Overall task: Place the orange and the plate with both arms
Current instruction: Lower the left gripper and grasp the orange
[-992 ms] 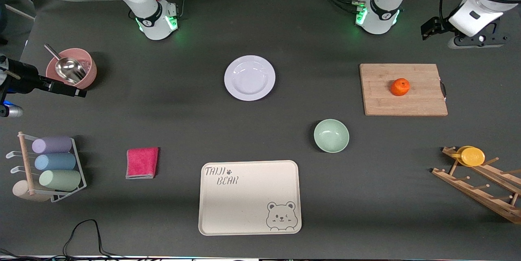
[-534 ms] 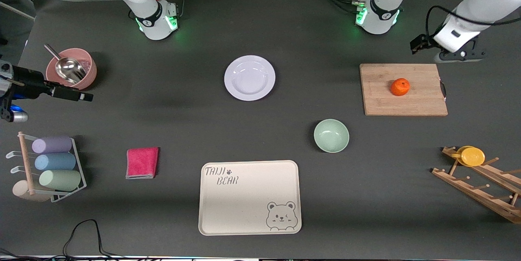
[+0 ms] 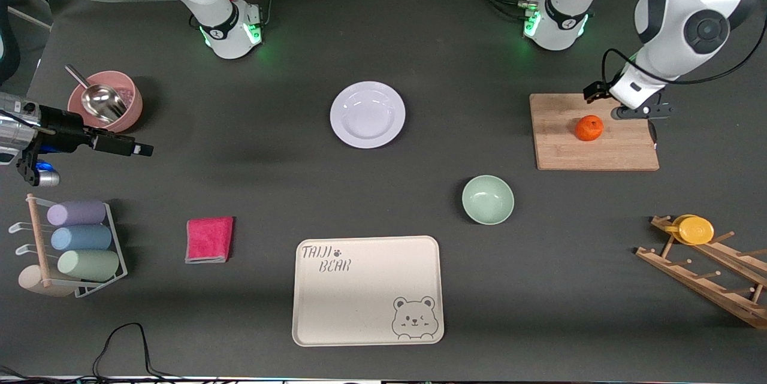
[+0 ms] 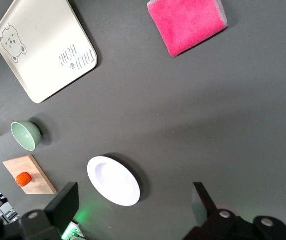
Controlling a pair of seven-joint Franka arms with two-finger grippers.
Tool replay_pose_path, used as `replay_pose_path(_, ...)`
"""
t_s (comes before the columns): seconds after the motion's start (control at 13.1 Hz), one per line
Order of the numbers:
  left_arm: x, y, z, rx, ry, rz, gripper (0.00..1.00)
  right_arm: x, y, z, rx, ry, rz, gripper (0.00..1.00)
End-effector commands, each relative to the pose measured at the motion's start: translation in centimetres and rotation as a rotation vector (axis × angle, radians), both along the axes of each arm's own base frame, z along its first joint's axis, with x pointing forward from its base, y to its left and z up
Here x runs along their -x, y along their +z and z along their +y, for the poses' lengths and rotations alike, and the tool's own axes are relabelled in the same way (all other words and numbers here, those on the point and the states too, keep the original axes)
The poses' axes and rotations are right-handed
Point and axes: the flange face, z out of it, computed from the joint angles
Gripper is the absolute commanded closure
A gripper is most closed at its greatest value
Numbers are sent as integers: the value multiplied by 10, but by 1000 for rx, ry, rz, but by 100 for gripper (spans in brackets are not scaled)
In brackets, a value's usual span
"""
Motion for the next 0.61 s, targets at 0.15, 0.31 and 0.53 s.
replay_pose_path(0.15, 0, -55, -1, -11, 19, -8, 0, 19, 8, -18, -84, 94, -41, 0)
replay_pose_path(0.31, 1, -71, -2, -8, 19, -13, 0, 24, 5, -40, -157, 178, -126, 0)
replay_pose_path(0.53, 0, -88, -1, -5, 20, -18, 0, 16, 5, -33, -237, 175, -186, 0)
